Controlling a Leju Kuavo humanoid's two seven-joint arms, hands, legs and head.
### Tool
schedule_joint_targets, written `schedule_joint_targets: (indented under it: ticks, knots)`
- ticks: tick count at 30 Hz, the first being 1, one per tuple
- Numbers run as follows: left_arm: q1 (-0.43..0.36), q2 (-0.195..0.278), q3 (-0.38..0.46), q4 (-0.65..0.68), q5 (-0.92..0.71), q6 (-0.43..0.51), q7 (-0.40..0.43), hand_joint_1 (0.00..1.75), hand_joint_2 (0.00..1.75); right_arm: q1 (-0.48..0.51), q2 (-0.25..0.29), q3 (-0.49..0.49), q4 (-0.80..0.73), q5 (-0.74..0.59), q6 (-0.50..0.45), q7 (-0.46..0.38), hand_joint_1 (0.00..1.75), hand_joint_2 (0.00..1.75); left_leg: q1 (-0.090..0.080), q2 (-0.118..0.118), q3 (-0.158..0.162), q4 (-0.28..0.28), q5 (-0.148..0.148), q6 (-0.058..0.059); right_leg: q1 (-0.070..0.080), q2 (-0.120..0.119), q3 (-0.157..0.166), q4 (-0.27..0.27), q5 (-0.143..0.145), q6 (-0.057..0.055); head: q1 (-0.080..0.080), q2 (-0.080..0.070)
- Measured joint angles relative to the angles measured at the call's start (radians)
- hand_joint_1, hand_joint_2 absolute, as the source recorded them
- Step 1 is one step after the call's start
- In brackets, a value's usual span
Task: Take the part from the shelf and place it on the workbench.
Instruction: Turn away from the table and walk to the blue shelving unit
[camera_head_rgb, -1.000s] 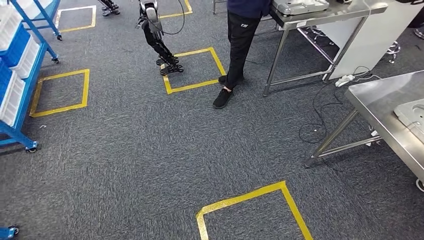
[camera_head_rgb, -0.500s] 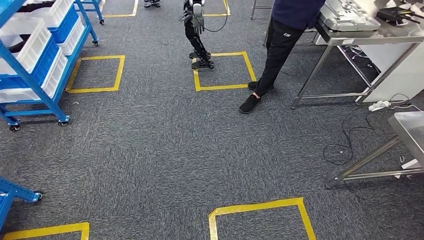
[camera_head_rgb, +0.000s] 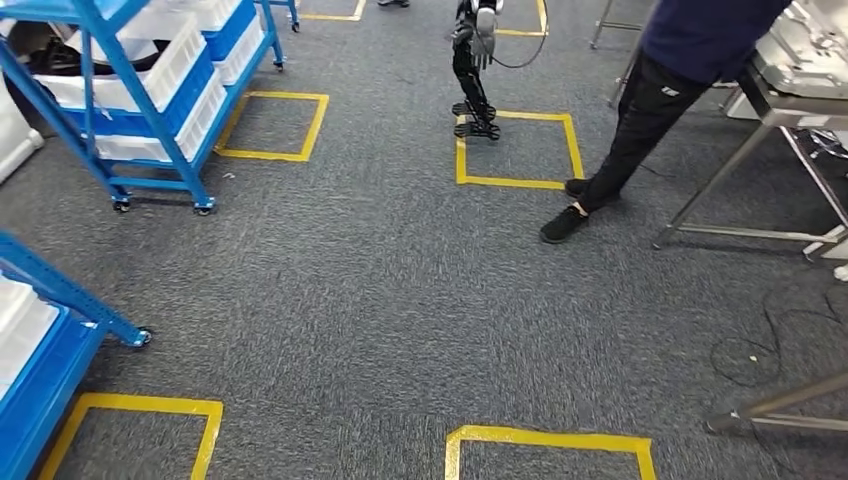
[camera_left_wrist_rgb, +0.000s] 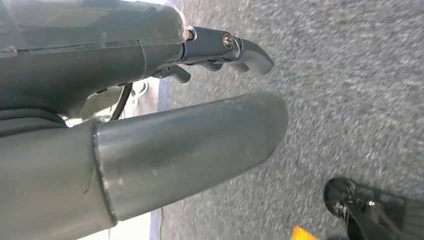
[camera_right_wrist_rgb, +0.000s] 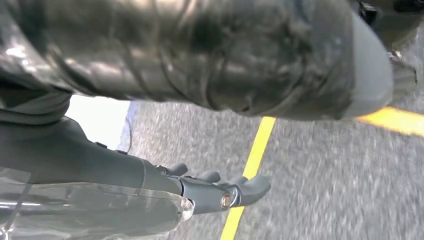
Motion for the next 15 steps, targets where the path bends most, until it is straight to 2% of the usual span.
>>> schedule_joint_targets:
  ticks: [1,2,3,4,5,7,8,10,12,13,15]
  knots:
    - [-0.001,0.000,0.000,0.000,0.000,0.000,0.000,0.00,0.00,0.002,0.000,0.000,0.000,0.000,0.000,0.000,0.00,0.00,0.002,0.030,-0.029,0.056,-0.030,-0.007,0.000,-0.016,0.005,-0.005,-0.001,0.001,0.000,0.000]
    - [-0.003,0.001,0.000,0.000,0.000,0.000,0.000,0.00,0.00,0.004,0.000,-0.001,0.000,0.000,0.000,0.000,0.00,0.00,0.006,0.044,-0.062,0.119,-0.057,-0.014,-0.001,-0.034,0.008,-0.005,-0.003,0.003,0.000,0.000]
    - [-0.003,0.002,0.000,0.000,0.000,0.000,0.000,0.00,0.00,0.004,0.001,-0.001,0.000,0.000,0.000,0.000,0.00,0.00,0.011,0.051,-0.089,0.168,-0.072,-0.022,-0.003,-0.050,0.008,-0.003,-0.007,0.007,0.000,0.000]
    - [-0.002,0.002,0.000,0.000,0.000,0.000,0.000,0.00,0.00,0.004,0.001,-0.001,0.000,0.000,0.000,0.000,0.00,0.00,0.016,0.055,-0.101,0.185,-0.068,-0.030,-0.007,-0.065,0.009,0.001,-0.013,0.012,0.000,0.000]
    - [-0.001,0.003,0.000,0.000,0.000,0.000,0.000,0.00,0.00,0.003,0.001,-0.001,0.000,0.000,0.000,0.000,0.00,0.00,0.021,0.060,-0.092,0.165,-0.046,-0.039,-0.012,-0.079,0.009,0.007,-0.019,0.018,-0.001,0.000]
    - [0.002,0.005,0.000,0.000,0.000,0.000,0.000,0.00,0.00,0.002,0.002,-0.001,0.000,0.000,0.000,0.000,0.00,0.00,0.031,0.089,-0.033,0.045,0.019,-0.054,-0.021,-0.103,0.010,0.027,-0.036,0.033,-0.001,0.000]
    - [0.002,0.005,0.000,0.000,0.000,0.000,0.000,0.00,0.00,0.002,0.002,-0.001,0.000,0.000,0.000,0.000,0.00,0.00,0.032,0.106,-0.006,-0.008,0.040,-0.055,-0.022,-0.113,0.009,0.039,-0.047,0.042,0.000,0.000]
    - [0.001,0.004,-0.001,0.000,0.000,0.000,0.000,0.00,0.00,-0.001,0.002,-0.001,0.000,0.000,0.000,0.000,0.00,0.00,0.029,0.122,0.014,-0.046,0.045,-0.043,-0.019,-0.128,0.009,0.055,-0.062,0.058,0.000,0.000]
    - [0.002,0.005,-0.001,0.000,-0.001,0.000,0.000,0.00,0.00,-0.007,0.002,-0.001,0.000,0.000,0.000,0.000,0.00,0.00,0.026,0.105,0.013,-0.041,0.042,-0.022,-0.021,-0.137,0.015,0.057,-0.068,0.068,0.001,0.000]
    - [0.003,0.005,-0.001,0.000,-0.001,0.000,0.000,0.00,0.00,-0.009,0.003,-0.001,0.000,0.000,0.000,0.000,0.00,0.00,0.026,0.097,0.013,-0.042,0.042,-0.015,-0.024,-0.129,0.017,0.062,-0.075,0.073,0.001,0.000]
    - [0.000,0.006,-0.001,0.000,-0.001,0.000,0.001,0.00,0.00,-0.009,0.004,-0.002,0.000,0.001,0.000,0.000,0.00,0.00,0.026,0.080,0.014,-0.046,0.046,-0.002,-0.031,-0.086,-0.007,0.120,-0.118,0.079,0.001,0.000]
